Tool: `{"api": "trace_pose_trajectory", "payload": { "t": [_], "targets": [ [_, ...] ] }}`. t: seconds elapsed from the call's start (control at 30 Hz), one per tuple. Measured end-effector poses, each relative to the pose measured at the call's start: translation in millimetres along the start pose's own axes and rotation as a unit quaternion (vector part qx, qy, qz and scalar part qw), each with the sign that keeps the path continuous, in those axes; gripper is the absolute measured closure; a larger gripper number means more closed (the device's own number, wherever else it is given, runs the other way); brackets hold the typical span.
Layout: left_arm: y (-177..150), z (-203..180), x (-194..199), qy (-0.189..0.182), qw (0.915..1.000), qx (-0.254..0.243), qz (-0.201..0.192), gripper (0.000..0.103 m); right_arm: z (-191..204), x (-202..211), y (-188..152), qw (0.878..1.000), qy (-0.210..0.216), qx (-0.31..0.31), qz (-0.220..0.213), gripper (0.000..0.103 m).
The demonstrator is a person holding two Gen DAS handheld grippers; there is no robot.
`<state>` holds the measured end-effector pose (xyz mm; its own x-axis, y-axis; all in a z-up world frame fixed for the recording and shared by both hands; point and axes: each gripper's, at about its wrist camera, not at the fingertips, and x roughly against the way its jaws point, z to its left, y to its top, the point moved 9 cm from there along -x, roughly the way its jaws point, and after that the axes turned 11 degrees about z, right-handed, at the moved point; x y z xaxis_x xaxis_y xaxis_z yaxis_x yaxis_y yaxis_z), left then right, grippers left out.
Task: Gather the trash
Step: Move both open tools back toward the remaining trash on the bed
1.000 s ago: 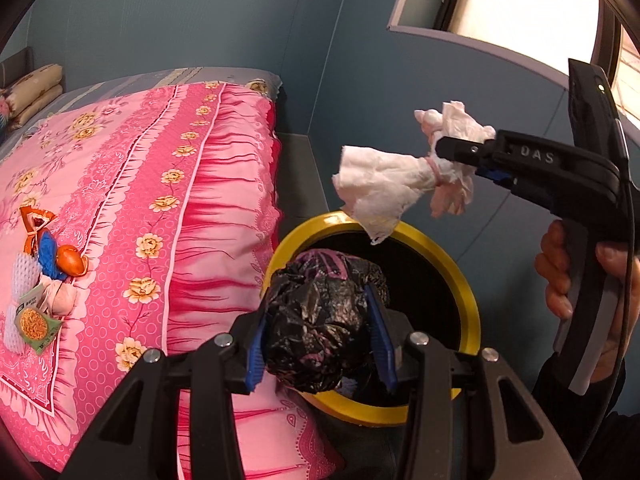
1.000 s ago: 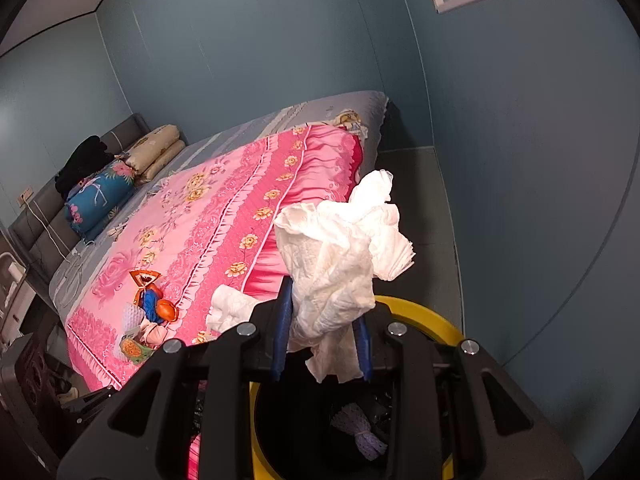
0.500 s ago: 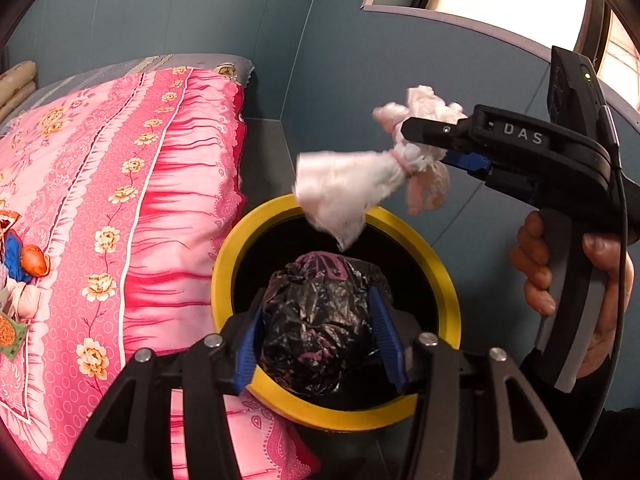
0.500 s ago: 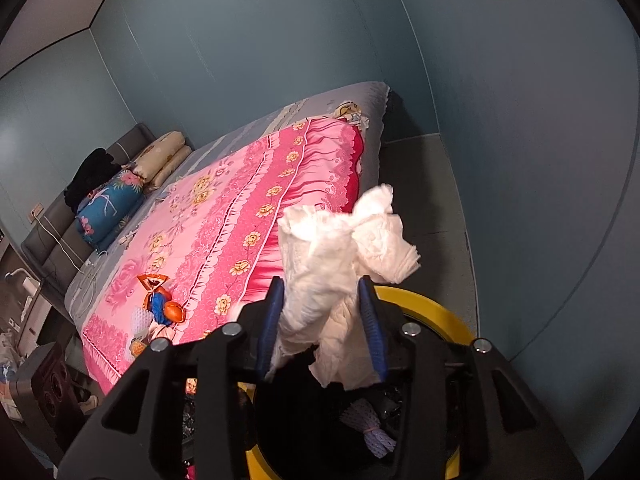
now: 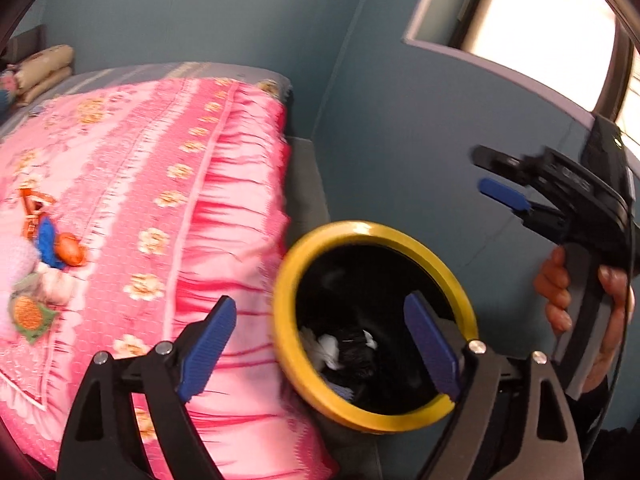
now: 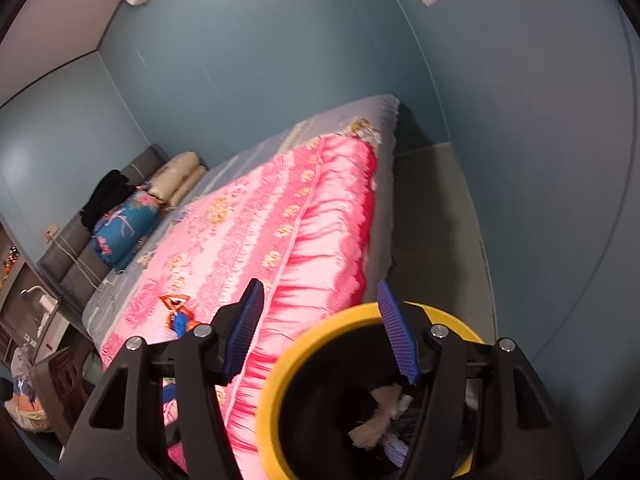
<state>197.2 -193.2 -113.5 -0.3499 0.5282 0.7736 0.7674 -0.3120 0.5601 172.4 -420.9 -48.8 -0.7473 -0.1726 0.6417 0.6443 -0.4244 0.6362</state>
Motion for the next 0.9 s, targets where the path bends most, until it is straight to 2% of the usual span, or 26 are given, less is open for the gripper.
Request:
{"api": "trace_pose_trajectory", "payload": {
  "t": [0.3,0.57,0.9],
  "targets": [
    [17,61,57,0.047,0.9964,0.044,-0.055,0.018,74,0,9,0.996,0.05,0.07,-0.002,0.044],
    [24,120,104,0.102,0.9878,0.073,-0.092,0.017,139,-10,6,0.988,0.094,0.119,0.013,0.043],
    [15,203,138,0.149,0.9755,0.127,-0.1,0.016,213,-49,-13,0.975,0.141,0.16,0.055,0.041]
  ]
}}
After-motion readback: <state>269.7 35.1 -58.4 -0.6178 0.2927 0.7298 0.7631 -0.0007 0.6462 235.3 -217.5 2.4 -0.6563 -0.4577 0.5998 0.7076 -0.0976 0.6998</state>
